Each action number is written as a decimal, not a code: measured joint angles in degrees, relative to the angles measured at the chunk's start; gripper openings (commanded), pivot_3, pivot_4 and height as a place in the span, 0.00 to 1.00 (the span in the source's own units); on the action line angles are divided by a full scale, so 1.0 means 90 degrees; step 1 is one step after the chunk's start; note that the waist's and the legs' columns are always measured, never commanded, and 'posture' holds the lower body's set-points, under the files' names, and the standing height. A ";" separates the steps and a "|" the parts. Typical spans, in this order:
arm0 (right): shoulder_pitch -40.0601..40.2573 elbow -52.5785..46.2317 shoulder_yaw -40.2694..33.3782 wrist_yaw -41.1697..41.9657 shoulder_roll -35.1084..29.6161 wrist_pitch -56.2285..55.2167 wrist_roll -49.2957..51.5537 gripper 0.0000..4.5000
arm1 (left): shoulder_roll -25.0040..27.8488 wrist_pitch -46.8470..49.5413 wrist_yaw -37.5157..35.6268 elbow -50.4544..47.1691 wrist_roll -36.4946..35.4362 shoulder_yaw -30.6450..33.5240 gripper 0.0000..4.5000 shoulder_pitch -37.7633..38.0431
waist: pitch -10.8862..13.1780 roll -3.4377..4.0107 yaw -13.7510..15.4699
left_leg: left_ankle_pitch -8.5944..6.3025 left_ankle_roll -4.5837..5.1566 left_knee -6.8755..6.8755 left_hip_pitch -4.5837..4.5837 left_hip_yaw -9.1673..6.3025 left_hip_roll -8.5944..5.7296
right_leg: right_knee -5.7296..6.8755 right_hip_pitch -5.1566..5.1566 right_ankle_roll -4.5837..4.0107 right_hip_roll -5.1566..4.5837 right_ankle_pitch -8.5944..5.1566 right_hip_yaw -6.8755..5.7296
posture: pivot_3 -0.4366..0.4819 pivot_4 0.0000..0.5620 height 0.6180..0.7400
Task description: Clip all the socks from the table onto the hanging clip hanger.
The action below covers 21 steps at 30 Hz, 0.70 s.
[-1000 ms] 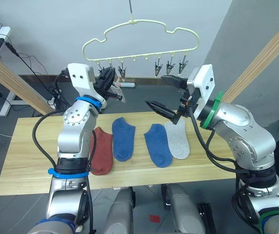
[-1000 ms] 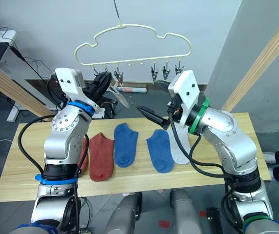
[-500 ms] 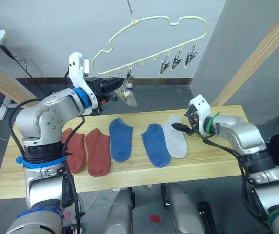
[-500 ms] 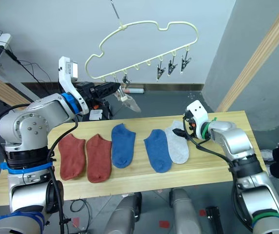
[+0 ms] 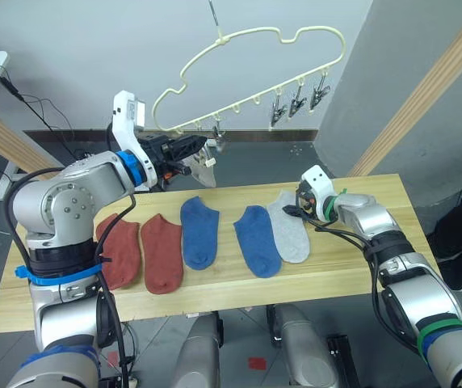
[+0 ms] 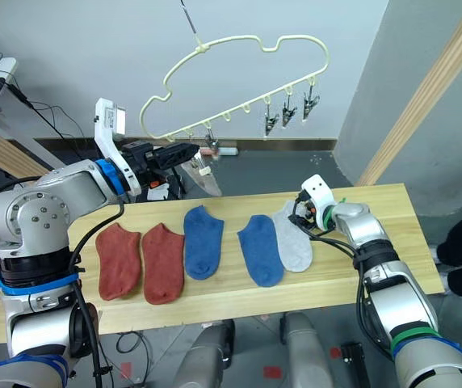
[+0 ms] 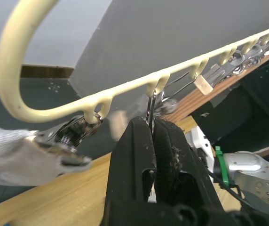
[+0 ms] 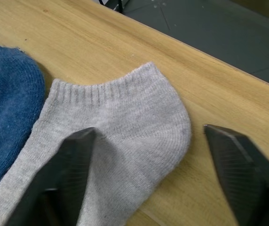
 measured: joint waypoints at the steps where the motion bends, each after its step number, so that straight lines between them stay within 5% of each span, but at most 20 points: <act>1: 0.0000 0.0026 -0.0015 0.0013 0.0053 -0.0033 -0.0009 0.51 | -0.0004 0.0022 0.0023 -0.0014 -0.0047 0.0024 0.00 0.0012 | 0.0000 0.0000 -0.0002 | 0.0000 0.0001 0.0000 0.0003 0.0000 0.0000 | 0.0000 0.0002 0.0000 0.0000 0.0000 0.0000 | 0.43 0.63 1.00; 8: 0.0120 -0.0236 -0.0301 0.0215 0.0158 0.0058 0.0153 0.00 | -0.0043 0.0479 0.0235 0.0169 -0.0401 0.0298 0.00 -0.0131 | 0.0000 0.0000 0.0006 | -0.0002 0.0004 0.0001 0.0003 -0.0002 -0.0003 | -0.0003 0.0006 0.0001 0.0000 0.0000 -0.0001 | 0.44 0.63 1.00; 13: 0.0539 -0.1879 -0.0787 0.0824 -0.0107 0.1343 0.1010 0.00 | -0.0139 0.0935 0.0390 0.0613 -0.0722 0.0682 0.00 -0.0390 | 0.0000 0.0001 0.0018 | -0.0004 0.0006 0.0000 0.0001 -0.0006 -0.0004 | -0.0003 0.0006 0.0001 -0.0001 0.0000 -0.0005 | 0.45 0.64 1.00; 21: 0.0437 -0.4303 -0.1887 0.1319 -0.0123 0.5183 0.3614 0.00 | -0.0628 0.2091 0.0883 0.1269 -0.1569 0.1594 0.00 -0.0678 | 0.0000 0.0001 -0.0004 | -0.0005 0.0008 0.0002 0.0007 -0.0013 0.0004 | 0.0002 0.0010 0.0000 0.0001 0.0000 -0.0010 | 0.41 0.63 1.00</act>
